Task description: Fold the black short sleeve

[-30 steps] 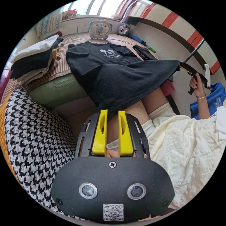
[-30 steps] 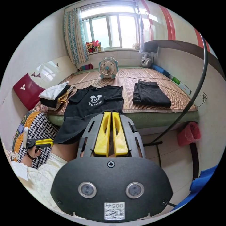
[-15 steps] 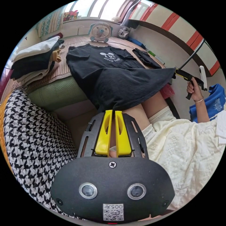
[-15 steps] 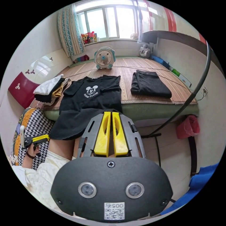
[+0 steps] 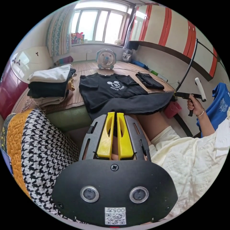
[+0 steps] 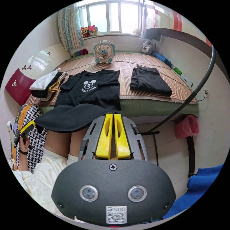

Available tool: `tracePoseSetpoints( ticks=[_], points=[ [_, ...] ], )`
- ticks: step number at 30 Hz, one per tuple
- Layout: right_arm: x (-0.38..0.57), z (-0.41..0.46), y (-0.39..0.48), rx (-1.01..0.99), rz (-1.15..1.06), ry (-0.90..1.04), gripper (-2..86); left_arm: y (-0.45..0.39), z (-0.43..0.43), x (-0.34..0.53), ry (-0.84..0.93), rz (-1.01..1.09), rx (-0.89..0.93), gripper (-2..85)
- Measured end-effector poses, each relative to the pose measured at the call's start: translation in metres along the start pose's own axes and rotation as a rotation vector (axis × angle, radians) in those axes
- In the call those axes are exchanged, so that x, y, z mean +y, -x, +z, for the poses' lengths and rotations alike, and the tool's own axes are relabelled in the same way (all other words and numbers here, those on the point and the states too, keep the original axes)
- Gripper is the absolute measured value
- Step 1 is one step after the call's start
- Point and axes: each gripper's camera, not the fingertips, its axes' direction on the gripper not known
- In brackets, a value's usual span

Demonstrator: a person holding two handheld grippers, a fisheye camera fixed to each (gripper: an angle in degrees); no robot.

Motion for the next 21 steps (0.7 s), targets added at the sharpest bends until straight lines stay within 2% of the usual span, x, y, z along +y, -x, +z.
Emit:
tracePoseSetpoints(
  ticks=[10, 16, 21],
  points=[
    [0.055, -0.041, 0.005, 0.05, 0.011, -0.165, -1.6, -0.02, -0.052, 0.003, -0.201, 0.031, -0.055, 1.0],
    [0.087, -0.072, 0.007, 0.083, 0.048, -0.254, -1.6, -0.038, -0.072, 0.007, -0.256, 0.078, -0.05, 1.1],
    [0.092, -0.065, 0.015, 0.073, 0.041, -0.276, -1.6, -0.033, -0.056, -0.004, -0.258, 0.071, -0.072, 1.1]
  ],
)
